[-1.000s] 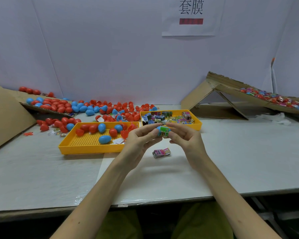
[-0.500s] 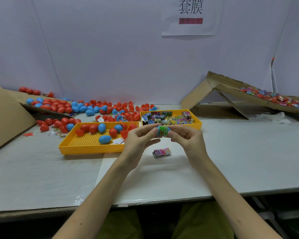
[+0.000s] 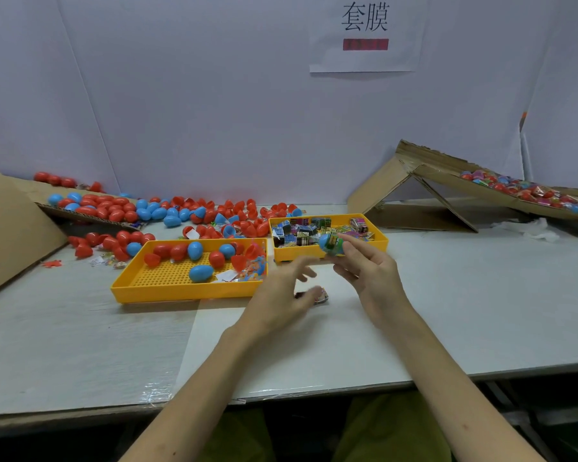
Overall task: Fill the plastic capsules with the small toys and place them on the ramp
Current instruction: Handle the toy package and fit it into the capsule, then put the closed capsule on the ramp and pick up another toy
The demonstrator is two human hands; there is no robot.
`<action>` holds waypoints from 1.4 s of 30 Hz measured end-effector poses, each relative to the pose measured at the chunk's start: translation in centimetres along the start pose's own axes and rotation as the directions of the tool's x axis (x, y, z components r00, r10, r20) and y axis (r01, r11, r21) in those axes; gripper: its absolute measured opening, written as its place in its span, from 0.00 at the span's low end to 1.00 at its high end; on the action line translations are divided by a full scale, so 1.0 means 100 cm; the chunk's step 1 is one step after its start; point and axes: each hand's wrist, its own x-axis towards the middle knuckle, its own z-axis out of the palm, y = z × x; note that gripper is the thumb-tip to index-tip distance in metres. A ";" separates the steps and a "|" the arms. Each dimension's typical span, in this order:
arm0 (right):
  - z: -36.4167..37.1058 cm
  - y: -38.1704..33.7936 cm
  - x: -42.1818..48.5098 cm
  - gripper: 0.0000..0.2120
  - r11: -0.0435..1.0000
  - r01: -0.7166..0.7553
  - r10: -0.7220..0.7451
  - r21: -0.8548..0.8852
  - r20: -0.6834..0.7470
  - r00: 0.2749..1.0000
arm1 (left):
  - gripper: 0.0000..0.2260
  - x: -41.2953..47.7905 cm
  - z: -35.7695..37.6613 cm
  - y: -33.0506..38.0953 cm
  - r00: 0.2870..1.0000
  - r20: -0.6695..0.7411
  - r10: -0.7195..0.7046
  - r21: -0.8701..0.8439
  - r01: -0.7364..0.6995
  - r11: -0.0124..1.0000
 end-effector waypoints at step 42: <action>-0.013 0.011 0.012 0.11 0.627 0.110 0.128 -0.771 0.242 0.962 | 0.21 0.001 0.002 -0.005 0.988 0.123 -0.094 -0.059 0.102 0.993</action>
